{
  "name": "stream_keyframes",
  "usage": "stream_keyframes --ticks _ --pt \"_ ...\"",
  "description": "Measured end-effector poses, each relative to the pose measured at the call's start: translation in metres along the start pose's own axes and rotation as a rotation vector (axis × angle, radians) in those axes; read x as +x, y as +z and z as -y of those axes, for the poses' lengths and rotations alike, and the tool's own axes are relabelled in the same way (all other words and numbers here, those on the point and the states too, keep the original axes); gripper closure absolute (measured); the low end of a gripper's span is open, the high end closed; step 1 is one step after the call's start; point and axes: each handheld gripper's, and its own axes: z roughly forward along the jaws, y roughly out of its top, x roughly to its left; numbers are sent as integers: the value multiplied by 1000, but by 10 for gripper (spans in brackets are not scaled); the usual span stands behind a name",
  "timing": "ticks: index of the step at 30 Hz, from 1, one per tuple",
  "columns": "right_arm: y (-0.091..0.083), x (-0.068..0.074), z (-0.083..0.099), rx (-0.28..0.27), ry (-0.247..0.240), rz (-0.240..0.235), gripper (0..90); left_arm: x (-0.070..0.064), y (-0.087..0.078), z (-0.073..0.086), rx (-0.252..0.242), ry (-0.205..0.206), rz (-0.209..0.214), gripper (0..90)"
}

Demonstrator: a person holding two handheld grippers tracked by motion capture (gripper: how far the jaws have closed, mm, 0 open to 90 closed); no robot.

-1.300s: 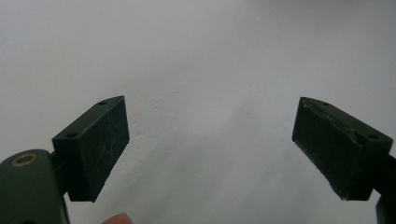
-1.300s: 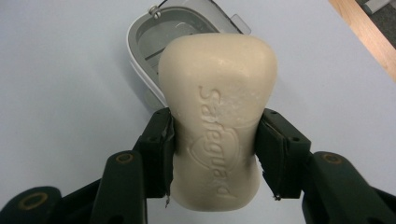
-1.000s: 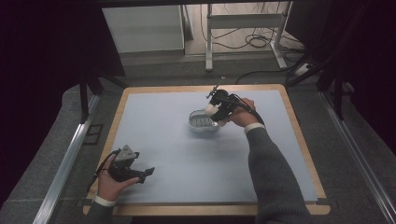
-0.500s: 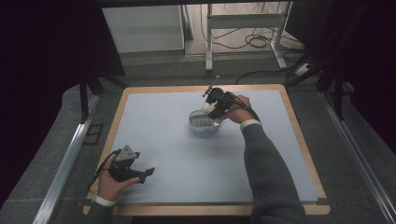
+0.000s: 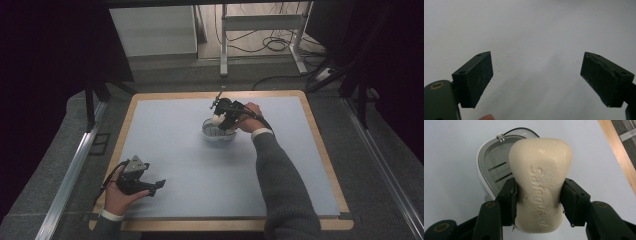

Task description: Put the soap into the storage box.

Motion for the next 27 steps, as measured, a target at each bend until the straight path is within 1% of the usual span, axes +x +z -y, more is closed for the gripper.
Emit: stream_keyframes --ticks 5,6,7,8,10,13,15,16,17,19,21,23,25,27 --pt "12 6 -3 26 -42 -5 490 0 0 0 -2 0 1 114" --pt "14 8 -3 32 -36 -4 488 0 -1 0 -2 0 0 114" --pt "17 8 -2 36 -56 -6 482 0 -1 0 -2 -1 0 114" --pt "18 9 -2 31 -51 -5 479 0 -1 0 -3 0 -1 114" --pt "20 9 -1 14 -33 -3 452 0 -1 0 -1 1 -2 114" --pt "19 9 0 -4 -8 -16 421 0 0 0 -1 1 1 114" --pt "18 8 0 -22 24 -9 386 0 0 0 0 2 -1 114" --pt "17 8 1 -30 41 -17 376 0 0 0 0 1 0 114" --pt "16 7 2 -46 52 -17 368 0 0 0 -1 1 -1 114" --pt "12 6 3 -74 92 -17 361 0 0 0 0 1 -1 114" --pt "6 5 6 -130 140 -12 344 0 0 0 1 2 -1 114" --pt "2 4 8 -159 162 -20 329 -1 1 0 2 2 0 114" --pt "-2 5 11 -172 181 -10 312 -1 2 0 3 3 1 114" --pt "-6 5 14 -190 186 -2 305 -1 2 0 5 4 1 114"
